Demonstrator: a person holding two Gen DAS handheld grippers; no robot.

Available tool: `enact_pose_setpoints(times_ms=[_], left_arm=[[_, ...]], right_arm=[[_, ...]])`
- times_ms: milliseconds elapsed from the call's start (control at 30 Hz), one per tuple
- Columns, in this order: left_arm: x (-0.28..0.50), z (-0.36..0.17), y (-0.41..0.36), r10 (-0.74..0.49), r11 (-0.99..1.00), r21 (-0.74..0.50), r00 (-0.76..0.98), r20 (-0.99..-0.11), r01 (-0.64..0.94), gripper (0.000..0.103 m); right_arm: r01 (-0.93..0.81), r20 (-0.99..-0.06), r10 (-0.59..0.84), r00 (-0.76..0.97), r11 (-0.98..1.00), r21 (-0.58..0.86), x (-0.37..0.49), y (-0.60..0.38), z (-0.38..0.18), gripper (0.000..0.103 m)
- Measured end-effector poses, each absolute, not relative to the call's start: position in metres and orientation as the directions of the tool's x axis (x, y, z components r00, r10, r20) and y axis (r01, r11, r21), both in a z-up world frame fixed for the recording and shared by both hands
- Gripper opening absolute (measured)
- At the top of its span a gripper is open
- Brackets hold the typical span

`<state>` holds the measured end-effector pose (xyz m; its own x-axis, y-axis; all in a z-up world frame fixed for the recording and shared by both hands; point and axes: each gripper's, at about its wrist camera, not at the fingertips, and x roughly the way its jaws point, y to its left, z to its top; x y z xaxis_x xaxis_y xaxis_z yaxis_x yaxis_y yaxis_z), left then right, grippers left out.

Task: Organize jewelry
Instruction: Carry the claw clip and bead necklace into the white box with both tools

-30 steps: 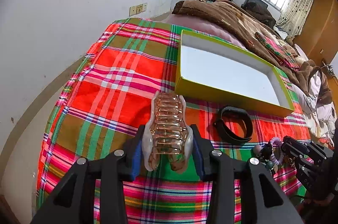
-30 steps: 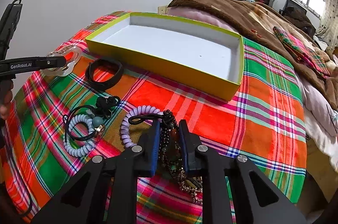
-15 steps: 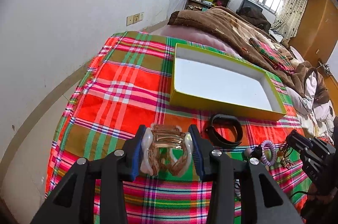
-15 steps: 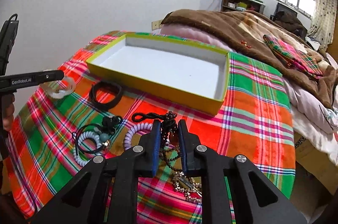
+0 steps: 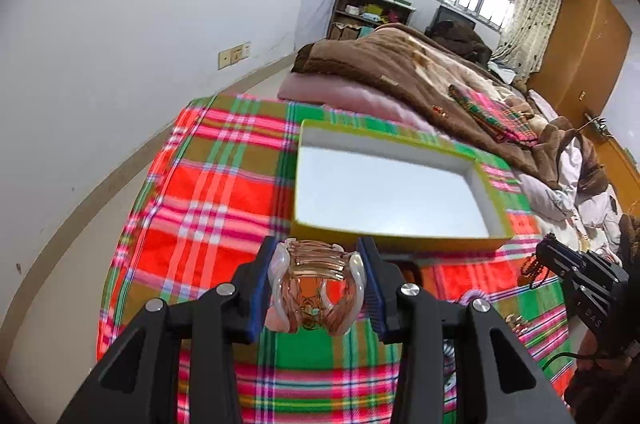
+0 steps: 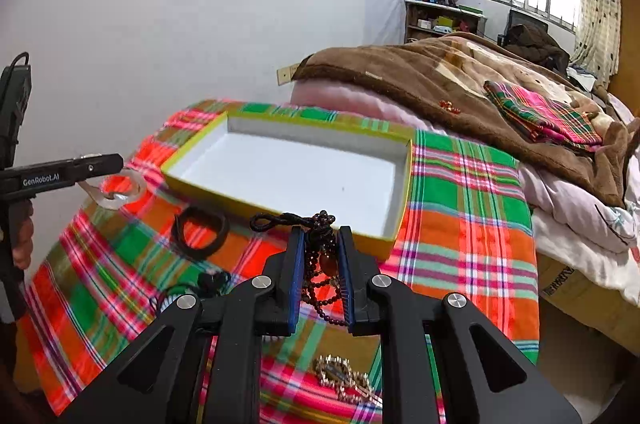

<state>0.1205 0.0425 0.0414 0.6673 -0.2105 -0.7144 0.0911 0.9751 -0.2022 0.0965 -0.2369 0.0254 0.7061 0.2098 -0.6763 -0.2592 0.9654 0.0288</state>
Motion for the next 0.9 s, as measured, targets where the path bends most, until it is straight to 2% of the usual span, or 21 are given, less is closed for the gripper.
enact_pose_setpoints(times_ms=[433,900], left_arm=[[0.176,0.053,0.021,-0.284,0.958,-0.239,0.657,-0.698,0.161,0.042],[0.236,0.041,-0.002,-0.364,0.931,-0.295,0.602,-0.711,0.215,0.042]], right_arm=[[-0.235,-0.684,0.203,0.701,0.971,0.047,0.156,-0.241,0.036,0.017],[-0.188,-0.749,0.192,0.635,0.978,0.092,0.23,-0.254,0.008,0.017]])
